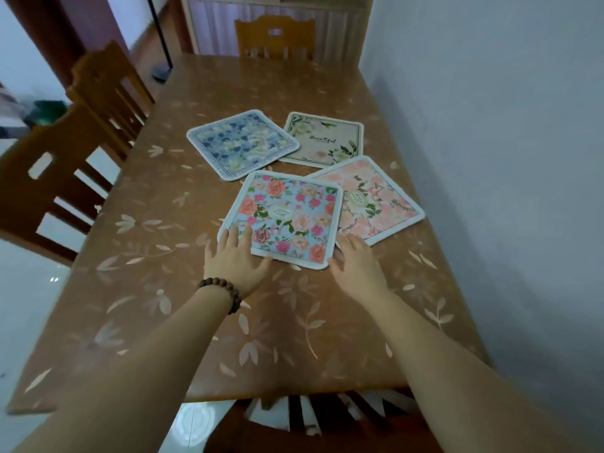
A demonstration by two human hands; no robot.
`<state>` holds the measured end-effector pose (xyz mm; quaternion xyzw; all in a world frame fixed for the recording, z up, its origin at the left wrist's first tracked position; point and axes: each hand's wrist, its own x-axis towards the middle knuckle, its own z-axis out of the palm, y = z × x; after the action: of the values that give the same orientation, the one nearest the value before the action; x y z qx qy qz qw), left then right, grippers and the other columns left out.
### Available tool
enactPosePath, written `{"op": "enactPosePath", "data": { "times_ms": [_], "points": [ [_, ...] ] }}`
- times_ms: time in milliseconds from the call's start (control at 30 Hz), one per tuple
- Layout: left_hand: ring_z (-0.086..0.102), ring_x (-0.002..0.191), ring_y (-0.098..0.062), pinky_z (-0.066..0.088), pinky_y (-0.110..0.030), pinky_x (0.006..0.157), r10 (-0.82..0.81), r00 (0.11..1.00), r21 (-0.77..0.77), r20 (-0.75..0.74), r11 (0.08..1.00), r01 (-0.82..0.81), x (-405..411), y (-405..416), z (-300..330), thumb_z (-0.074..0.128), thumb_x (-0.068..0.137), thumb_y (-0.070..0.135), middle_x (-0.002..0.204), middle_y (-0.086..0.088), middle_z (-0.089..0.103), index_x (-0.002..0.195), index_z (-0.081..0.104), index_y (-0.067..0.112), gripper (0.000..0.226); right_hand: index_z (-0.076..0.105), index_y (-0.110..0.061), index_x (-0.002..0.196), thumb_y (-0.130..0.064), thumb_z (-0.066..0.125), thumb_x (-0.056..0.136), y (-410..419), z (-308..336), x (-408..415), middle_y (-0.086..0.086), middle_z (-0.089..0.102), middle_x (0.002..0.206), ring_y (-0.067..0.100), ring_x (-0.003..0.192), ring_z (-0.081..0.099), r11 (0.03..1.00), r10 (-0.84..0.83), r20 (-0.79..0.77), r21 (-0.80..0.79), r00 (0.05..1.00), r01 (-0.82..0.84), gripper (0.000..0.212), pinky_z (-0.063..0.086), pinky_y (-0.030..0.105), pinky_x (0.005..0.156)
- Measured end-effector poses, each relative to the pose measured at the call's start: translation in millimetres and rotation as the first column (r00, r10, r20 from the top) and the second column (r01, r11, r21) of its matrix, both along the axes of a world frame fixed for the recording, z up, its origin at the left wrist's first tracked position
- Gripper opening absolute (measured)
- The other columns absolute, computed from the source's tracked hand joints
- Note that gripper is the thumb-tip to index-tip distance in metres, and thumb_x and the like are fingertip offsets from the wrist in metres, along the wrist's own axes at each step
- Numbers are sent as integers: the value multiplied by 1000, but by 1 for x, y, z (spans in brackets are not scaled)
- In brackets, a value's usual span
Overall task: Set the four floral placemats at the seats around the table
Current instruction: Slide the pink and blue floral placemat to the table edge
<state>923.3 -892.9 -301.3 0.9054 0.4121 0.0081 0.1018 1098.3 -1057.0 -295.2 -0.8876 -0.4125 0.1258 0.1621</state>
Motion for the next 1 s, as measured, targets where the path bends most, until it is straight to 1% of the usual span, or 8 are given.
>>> {"op": "enactPosePath", "data": {
  "times_ms": [167,300,433,633,733,800,900,1000],
  "points": [
    [8,143,-23,10,-54,113,59,998,-45,-1,997,-59,2,-17,-1,30,82,67,157,-5,12,149,8,25,82,31,-19,146,-38,45,96,-5,-10,6,9,27,154,26,144,18,999,52,-38,-7,998,-52,55,22,43,115],
    [6,143,-23,10,-53,113,52,998,-59,-19,997,-53,9,-13,-5,33,82,67,157,-5,11,149,10,24,82,31,-19,146,-38,45,96,0,-18,12,10,27,154,26,144,17,998,60,-53,-12,997,-61,55,23,44,114],
    [6,143,-22,9,-52,113,32,999,-54,-40,998,-34,19,6,-14,32,83,67,157,-5,10,149,11,26,80,30,-20,147,-38,46,95,11,-28,22,9,24,155,26,144,15,998,52,-49,-35,997,-54,57,21,43,115],
    [5,144,-23,10,-50,114,-33,997,-126,-69,992,25,33,53,-51,38,83,66,157,-6,9,148,11,31,78,22,-26,148,-45,48,93,25,-63,39,11,12,158,30,145,7,993,-8,-89,-118,996,-3,64,20,47,115],
    [2,144,-25,8,-48,114,6,995,-175,-104,984,-24,32,72,-76,42,81,68,157,-10,3,148,9,33,82,14,-28,150,-53,47,91,33,-86,40,11,2,159,31,146,1,987,-30,-105,-158,994,13,72,19,48,114],
    [1,144,-28,10,-47,115,26,991,-155,-134,987,-47,31,81,-91,45,79,69,157,-13,1,148,10,33,86,11,-29,150,-57,46,89,39,-98,39,10,-2,159,32,146,-2,988,-36,-105,-154,994,20,76,20,49,114],
    [-1,143,-32,12,-47,114,47,986,-129,-157,989,-68,30,90,-106,44,74,76,156,-17,-1,148,10,35,91,10,-29,150,-60,46,88,46,-111,34,11,-3,159,31,145,-6,991,-33,-106,-132,994,19,79,16,47,116],
    [-6,142,-34,8,-47,114,67,983,-164,-172,982,-96,31,95,-113,43,71,80,155,-19,-8,147,2,38,97,10,-26,151,-59,47,88,51,-118,28,15,-1,159,30,145,-9,995,-38,-66,-94,997,32,80,9,45,117]
  ]
}}
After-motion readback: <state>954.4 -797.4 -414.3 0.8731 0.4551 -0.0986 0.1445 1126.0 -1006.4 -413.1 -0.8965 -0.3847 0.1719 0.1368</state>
